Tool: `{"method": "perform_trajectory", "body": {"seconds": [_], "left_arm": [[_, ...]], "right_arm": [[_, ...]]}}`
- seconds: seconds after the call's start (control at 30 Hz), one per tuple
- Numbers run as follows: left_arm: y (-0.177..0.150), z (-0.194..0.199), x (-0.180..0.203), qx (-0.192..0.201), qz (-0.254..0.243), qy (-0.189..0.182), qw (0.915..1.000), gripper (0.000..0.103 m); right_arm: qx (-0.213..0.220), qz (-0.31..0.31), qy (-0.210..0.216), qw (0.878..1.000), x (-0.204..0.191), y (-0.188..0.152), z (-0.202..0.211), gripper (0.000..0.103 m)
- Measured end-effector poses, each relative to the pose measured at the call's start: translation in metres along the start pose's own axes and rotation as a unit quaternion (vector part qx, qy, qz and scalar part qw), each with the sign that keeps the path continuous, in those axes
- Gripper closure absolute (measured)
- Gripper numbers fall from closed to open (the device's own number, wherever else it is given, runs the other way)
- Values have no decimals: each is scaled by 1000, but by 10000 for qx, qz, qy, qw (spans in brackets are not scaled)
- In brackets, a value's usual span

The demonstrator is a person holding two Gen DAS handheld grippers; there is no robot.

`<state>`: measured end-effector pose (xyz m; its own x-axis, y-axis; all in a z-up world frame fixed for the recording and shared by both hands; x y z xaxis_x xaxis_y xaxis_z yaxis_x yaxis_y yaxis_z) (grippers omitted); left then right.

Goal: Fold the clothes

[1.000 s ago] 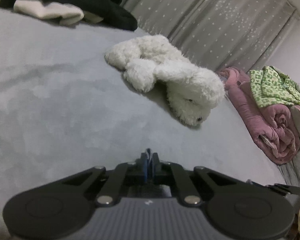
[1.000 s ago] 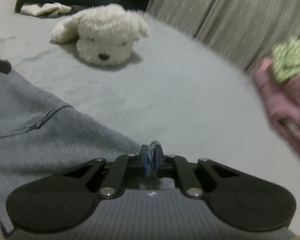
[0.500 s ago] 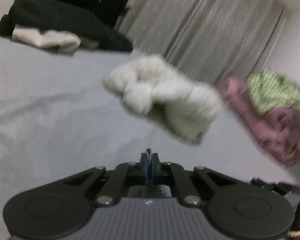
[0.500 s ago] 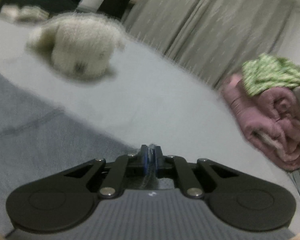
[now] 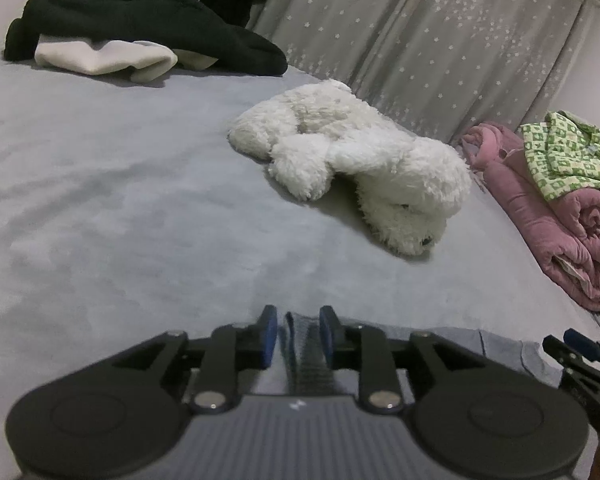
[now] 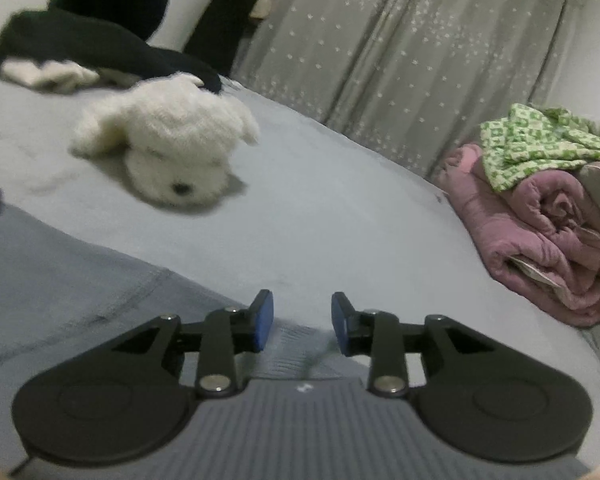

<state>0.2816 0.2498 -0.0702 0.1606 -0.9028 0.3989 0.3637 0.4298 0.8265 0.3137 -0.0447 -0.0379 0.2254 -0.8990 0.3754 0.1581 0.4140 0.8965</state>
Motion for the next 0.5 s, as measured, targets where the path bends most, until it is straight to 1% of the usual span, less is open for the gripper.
{"method": "perform_trajectory", "body": {"seconds": [0.1, 0.17, 0.23, 0.27, 0.3, 0.37, 0.43, 0.5], "left_arm": [[3, 3, -1, -56, 32, -2, 10000, 72], [6, 6, -3, -70, 56, -2, 10000, 72], [9, 8, -5, -84, 99, -14, 9999, 75], [10, 9, -6, -103, 120, -35, 9999, 80], [10, 9, -8, -135, 155, -85, 9998, 89], [10, 8, -10, -213, 267, -212, 9992, 91], [9, 6, -12, -261, 359, -316, 9985, 92], [9, 6, -13, -266, 406, -335, 9983, 92]], "right_arm": [[117, -183, 413, 9989, -14, 13, 12, 69], [201, -390, 885, 9951, -28, 20, 27, 69], [327, -457, 1440, 9880, -45, 26, 44, 69], [395, -463, 1774, 9823, -56, 29, 52, 69], [439, -428, 2168, 9743, -66, 30, 61, 69], [482, -290, 2813, 9580, -85, 33, 73, 69], [489, -58, 3206, 9459, -101, 35, 82, 69], [464, 110, 3500, 9355, -113, 36, 87, 69]]}}
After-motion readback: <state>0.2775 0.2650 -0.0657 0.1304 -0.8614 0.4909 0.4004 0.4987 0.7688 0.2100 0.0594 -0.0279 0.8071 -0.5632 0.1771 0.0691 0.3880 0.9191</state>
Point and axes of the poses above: each gripper's, at about its wrist camera, not at the fingertips, and z roughly against the way its jaws point, x to its right, y to its top, the point moved 3 cm from there along -z, roughly the way its jaws point, and after that the axes turned 14 degrees about x, right-handed, at the moved point
